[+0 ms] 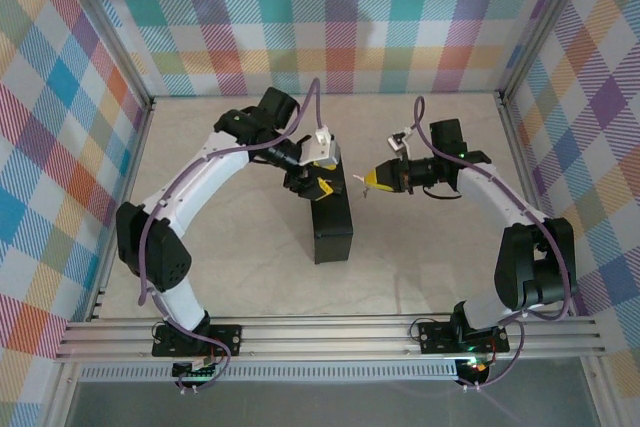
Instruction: Unlock the padlock with the key
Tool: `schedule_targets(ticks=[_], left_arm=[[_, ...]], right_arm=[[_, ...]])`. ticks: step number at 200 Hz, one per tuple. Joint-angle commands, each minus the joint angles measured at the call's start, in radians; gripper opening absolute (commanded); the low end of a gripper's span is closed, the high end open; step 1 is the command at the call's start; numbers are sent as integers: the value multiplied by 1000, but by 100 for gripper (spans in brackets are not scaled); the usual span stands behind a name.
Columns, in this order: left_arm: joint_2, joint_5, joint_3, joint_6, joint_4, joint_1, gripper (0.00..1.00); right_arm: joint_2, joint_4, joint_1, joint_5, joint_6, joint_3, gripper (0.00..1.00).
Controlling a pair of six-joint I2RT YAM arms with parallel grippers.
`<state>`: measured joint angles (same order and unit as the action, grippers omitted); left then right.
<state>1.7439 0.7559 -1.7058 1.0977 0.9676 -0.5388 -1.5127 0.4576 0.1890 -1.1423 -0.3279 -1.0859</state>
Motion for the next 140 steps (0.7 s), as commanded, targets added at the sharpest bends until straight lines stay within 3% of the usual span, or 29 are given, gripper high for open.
schedule_targets(ticks=[1,140], left_arm=[[33,-15,10,82,5,-20,65],[108,-72,55,149,-109,-33,63]], right_arm=[[1,17,-8,-30,11,24,0],[2,11,0,-50,-79,61,0]])
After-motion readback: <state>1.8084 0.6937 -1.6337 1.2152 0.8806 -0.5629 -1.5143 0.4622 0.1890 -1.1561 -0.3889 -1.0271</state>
